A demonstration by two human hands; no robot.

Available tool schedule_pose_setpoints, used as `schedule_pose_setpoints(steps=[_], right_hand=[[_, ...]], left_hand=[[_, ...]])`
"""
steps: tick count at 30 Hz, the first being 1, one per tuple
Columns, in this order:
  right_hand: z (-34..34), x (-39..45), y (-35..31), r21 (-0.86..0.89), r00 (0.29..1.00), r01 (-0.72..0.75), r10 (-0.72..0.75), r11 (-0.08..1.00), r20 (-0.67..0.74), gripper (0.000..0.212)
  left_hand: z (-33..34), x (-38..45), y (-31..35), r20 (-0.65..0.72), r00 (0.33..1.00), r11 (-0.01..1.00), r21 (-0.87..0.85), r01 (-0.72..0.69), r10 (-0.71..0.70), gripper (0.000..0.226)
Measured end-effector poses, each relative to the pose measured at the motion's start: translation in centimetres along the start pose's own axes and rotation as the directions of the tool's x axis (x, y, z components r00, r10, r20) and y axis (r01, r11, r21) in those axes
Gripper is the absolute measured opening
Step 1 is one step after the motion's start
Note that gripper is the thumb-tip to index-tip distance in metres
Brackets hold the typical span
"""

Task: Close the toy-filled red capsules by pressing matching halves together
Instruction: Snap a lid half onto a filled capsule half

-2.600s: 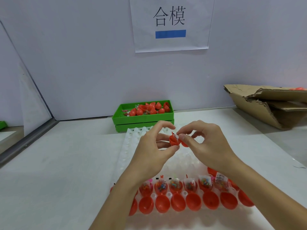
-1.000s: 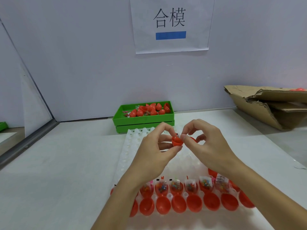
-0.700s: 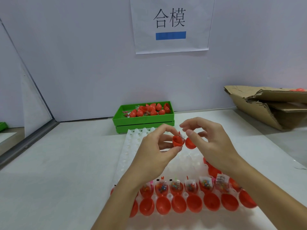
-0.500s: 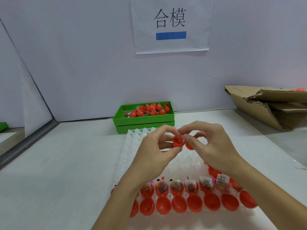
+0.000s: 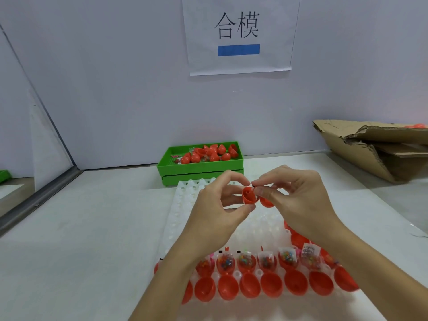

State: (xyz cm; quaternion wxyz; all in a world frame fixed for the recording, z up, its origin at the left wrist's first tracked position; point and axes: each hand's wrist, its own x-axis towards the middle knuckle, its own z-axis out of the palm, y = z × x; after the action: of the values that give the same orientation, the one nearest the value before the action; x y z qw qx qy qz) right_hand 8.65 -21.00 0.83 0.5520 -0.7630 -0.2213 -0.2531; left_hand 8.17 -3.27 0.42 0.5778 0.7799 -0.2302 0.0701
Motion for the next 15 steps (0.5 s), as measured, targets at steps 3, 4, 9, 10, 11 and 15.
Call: schedule_pose_setpoints(steps=[3,4,9,10,11,15], right_hand=[[0.0,-0.02,0.06,0.008,1.0,0.016,-0.016,1.0,0.001,0.026],[0.01,-0.02,0.09,0.014,1.0,0.017,-0.017,1.0,0.0,0.026],[0.07,-0.05,0.23,0.0,1.0,0.016,-0.016,1.0,0.002,0.024],[0.09,-0.04,0.24,-0.01,1.0,0.017,-0.017,1.0,0.003,0.025],[0.09,-0.05,0.25,-0.017,1.0,0.017,-0.017,1.0,0.003,0.025],[0.11,-0.13,0.18,-0.029,1.0,0.024,-0.024,0.999,0.005,0.027]], left_hand=[[0.03,-0.07,0.02,0.022,1.0,1.0,-0.013,0.002,-0.002,0.029],[0.04,-0.08,0.03,0.028,1.0,1.0,-0.014,0.003,-0.003,0.028],[0.05,-0.04,0.0,0.024,1.0,1.0,-0.003,-0.01,0.01,0.026],[0.05,-0.04,-0.01,0.02,1.0,1.0,-0.002,-0.017,0.017,0.025],[0.08,-0.01,-0.03,0.014,1.0,1.0,-0.004,-0.022,0.022,0.024],[0.31,0.13,-0.22,-0.022,1.0,0.998,-0.054,-0.016,0.015,0.013]])
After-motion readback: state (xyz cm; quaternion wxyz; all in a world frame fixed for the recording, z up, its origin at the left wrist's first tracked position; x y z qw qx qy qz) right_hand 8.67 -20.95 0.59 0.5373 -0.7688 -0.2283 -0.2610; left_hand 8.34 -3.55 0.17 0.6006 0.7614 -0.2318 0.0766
